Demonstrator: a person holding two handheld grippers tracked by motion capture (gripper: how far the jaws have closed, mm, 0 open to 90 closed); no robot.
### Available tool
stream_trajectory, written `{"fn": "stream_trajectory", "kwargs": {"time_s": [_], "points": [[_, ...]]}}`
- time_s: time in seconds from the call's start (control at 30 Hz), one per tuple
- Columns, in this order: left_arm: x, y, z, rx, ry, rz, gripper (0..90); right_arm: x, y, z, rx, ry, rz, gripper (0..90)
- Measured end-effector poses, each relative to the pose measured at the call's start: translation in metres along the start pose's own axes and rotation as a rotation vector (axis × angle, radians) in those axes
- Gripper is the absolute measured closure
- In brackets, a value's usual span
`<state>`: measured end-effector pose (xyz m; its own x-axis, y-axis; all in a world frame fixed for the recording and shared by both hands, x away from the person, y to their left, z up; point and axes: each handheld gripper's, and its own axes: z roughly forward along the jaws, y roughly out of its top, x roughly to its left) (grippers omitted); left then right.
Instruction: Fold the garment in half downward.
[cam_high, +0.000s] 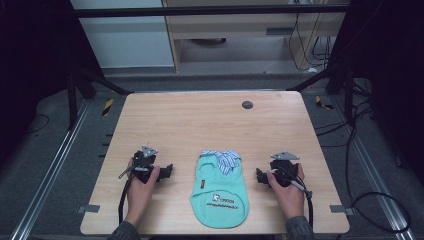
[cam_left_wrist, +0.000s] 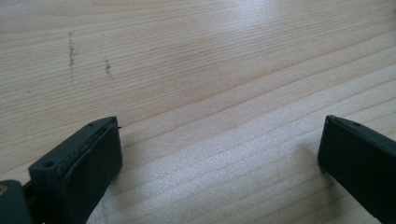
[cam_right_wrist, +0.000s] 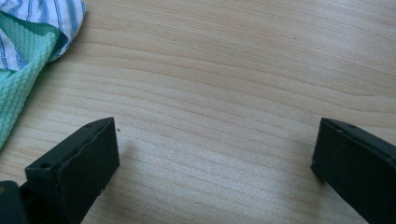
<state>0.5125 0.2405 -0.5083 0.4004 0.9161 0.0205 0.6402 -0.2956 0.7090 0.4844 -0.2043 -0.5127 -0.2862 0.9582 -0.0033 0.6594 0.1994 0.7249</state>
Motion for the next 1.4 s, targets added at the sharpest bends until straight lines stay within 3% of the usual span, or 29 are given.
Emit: {"fn": "stream_trajectory", "kwargs": {"time_s": [0.33, 0.67, 0.77, 0.83, 0.93, 1.07, 1.17, 1.3, 1.4], "points": [[-0.003, -0.005, -0.005, 0.000, 0.004, -0.003, 0.0, -0.001, 0.000, 0.000, 0.001, 0.013, -0.010, 0.6], [-0.014, -0.008, -0.008, -0.004, -0.047, 0.054, 0.0, -0.001, 0.000, 0.000, 0.000, 0.011, -0.014, 1.6], [-0.018, -0.006, -0.009, 0.002, -0.091, 0.083, 2.3, 0.001, -0.002, -0.003, -0.019, 0.019, -0.020, 9.7], [-0.021, -0.004, -0.013, 0.011, -0.121, 0.115, 4.2, 0.003, -0.002, -0.006, -0.030, 0.019, -0.021, 21.9], [-0.025, 0.001, -0.018, -0.016, -0.130, 0.130, 4.9, 0.008, 0.000, -0.009, -0.035, 0.030, -0.044, 26.6], [-0.031, 0.024, -0.018, -0.035, -0.174, 0.167, 4.9, 0.015, 0.016, -0.011, -0.065, 0.089, -0.088, 42.6], [-0.031, 0.043, -0.010, -0.031, -0.185, 0.161, 10.4, 0.017, 0.032, -0.007, -0.056, 0.130, -0.093, 50.4], [-0.036, 0.068, 0.002, -0.015, -0.160, 0.190, 15.0, 0.021, 0.053, 0.003, -0.039, 0.182, -0.129, 61.3], [-0.039, 0.083, 0.012, -0.001, -0.170, 0.198, 17.4, 0.026, 0.066, 0.011, -0.023, 0.223, -0.137, 66.2]]}}
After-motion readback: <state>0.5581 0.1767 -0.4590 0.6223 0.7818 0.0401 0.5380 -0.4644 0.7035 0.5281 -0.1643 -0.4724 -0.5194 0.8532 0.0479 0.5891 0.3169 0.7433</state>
